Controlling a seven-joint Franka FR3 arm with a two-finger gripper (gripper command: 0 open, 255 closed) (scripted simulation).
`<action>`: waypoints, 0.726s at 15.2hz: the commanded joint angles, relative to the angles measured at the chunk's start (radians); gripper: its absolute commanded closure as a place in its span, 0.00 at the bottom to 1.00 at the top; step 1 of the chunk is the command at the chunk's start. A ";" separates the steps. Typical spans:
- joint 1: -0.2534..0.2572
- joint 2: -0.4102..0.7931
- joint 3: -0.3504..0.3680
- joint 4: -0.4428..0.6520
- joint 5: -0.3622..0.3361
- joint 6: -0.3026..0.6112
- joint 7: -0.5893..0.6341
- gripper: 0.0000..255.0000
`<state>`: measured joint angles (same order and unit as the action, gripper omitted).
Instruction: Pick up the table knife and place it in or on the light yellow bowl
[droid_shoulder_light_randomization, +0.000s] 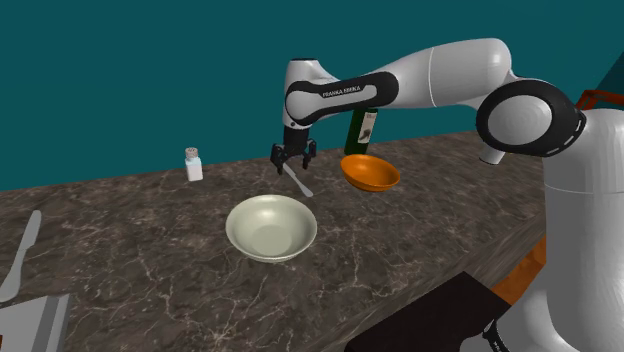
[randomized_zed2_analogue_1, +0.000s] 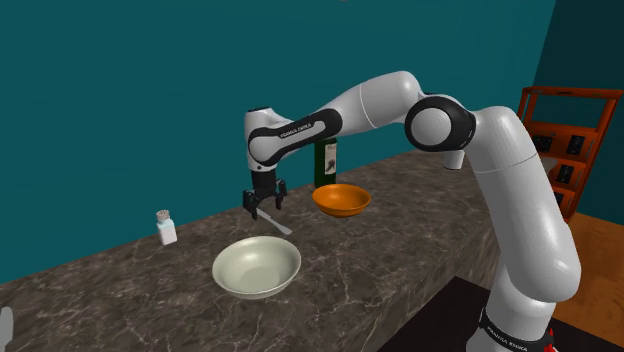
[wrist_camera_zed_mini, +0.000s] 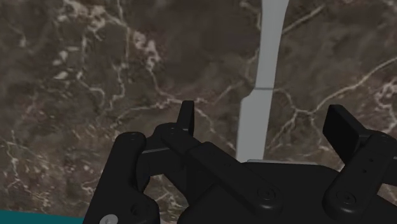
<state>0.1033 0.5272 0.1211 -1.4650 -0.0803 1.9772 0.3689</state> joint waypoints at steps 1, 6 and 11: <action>-0.001 0.000 0.000 -0.006 0.000 0.007 -0.001 0.00; -0.001 0.000 0.000 -0.006 0.000 0.007 -0.001 0.00; -0.001 0.000 0.000 -0.006 0.000 0.006 -0.001 1.00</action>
<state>0.1023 0.5271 0.1207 -1.4709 -0.0804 1.9837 0.3680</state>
